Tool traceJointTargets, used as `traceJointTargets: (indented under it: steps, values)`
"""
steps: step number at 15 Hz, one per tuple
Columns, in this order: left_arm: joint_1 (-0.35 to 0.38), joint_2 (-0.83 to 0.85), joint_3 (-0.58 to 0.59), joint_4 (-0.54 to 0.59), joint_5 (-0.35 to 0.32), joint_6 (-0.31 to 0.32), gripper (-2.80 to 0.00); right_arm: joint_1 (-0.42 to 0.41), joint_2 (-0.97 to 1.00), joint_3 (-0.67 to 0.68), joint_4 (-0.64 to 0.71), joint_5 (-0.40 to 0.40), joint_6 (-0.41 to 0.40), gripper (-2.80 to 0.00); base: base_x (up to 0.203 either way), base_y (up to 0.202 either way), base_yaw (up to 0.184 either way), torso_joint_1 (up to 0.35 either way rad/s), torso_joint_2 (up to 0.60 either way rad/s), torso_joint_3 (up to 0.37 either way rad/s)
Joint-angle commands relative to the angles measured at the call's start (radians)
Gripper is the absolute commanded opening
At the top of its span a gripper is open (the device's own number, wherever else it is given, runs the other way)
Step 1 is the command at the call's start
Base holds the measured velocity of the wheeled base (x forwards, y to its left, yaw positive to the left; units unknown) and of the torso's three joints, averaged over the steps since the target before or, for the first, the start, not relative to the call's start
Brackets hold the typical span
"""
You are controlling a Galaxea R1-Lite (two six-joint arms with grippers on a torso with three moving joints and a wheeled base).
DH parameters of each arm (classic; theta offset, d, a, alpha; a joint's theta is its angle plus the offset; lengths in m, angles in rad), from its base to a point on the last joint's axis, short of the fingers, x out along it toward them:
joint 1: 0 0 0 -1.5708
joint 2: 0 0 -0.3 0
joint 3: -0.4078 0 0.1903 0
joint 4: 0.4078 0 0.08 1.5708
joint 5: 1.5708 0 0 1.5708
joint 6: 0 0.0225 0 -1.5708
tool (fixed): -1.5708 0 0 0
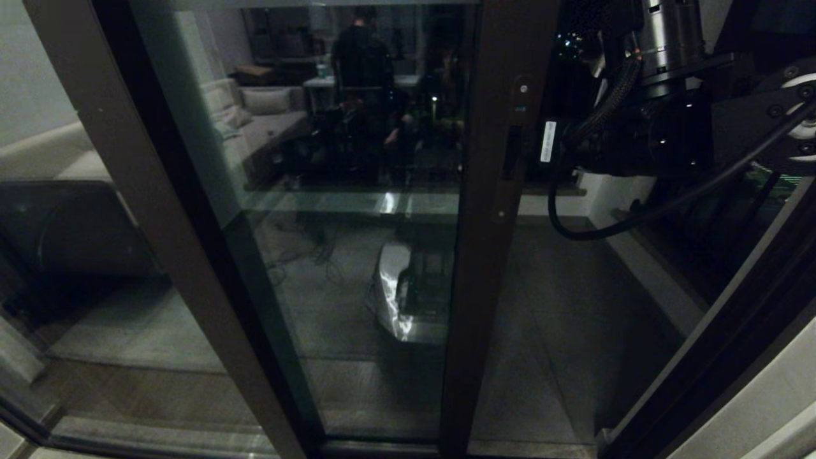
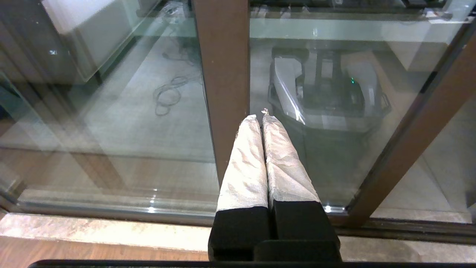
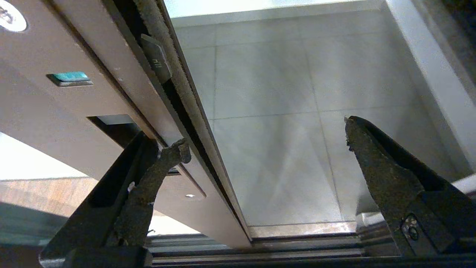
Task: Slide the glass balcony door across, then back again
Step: Close the slid door
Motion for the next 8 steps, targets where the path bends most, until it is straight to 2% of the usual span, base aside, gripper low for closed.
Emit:
traceJointTargets:
  steps: [1,8]
  values:
    - [0.0,-0.001,0.002,0.0,0.0,0.0,-2.8,-0.002,-0.01,0.005,0.0,0.002,0.0,0.0,0.0,0.0,0.0,0.0,0.0,0.0]
    - [0.0,-0.001,0.002,0.0,0.0,0.0,-2.8,-0.049,-0.026,0.015,0.0,0.003,-0.019,0.0,0.0,0.0,0.0,0.0,0.0,0.0]
